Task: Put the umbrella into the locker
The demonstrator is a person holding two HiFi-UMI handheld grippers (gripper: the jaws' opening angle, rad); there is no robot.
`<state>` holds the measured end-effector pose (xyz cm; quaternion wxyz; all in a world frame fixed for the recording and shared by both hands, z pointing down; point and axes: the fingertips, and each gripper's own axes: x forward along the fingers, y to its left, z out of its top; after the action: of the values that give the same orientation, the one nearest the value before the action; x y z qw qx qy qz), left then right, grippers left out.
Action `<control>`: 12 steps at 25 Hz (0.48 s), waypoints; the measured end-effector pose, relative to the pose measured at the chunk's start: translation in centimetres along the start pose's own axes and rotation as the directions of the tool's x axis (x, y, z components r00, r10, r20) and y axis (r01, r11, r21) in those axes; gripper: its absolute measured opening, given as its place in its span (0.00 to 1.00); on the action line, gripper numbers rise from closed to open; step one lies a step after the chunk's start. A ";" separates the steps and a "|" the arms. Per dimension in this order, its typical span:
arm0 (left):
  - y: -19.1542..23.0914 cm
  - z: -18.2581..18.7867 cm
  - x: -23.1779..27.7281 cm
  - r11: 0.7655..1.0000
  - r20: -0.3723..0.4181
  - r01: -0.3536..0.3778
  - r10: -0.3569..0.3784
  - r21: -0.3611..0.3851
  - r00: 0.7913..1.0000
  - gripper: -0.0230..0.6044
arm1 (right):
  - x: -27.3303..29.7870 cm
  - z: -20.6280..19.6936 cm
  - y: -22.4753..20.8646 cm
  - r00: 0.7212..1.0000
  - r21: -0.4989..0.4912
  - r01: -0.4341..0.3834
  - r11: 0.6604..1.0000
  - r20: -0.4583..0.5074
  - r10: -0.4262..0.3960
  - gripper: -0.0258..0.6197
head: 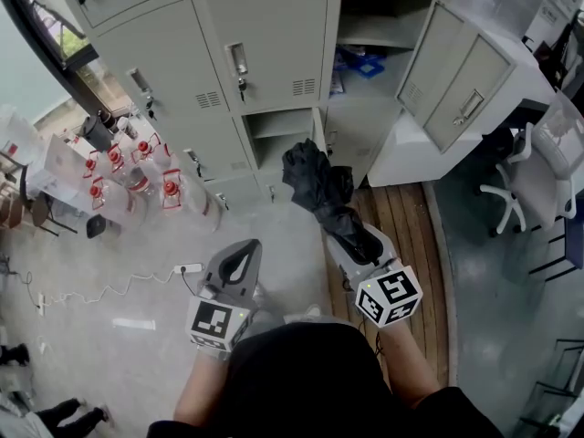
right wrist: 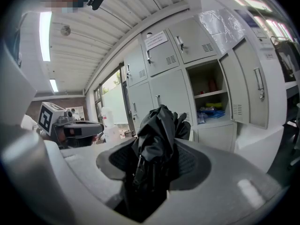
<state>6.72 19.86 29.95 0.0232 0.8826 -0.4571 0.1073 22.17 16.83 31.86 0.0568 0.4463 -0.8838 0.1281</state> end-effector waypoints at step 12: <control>10.5 -1.1 4.6 0.996 0.019 0.087 -0.087 -0.018 0.996 0.05 | 9.2 1.2 -0.1 0.996 0.016 0.081 0.997 -0.040 -0.081 0.36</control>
<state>0.60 10.29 31.37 0.0322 0.9023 -0.4196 0.0939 16.82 9.28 32.66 0.0756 0.4796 -0.8626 0.1421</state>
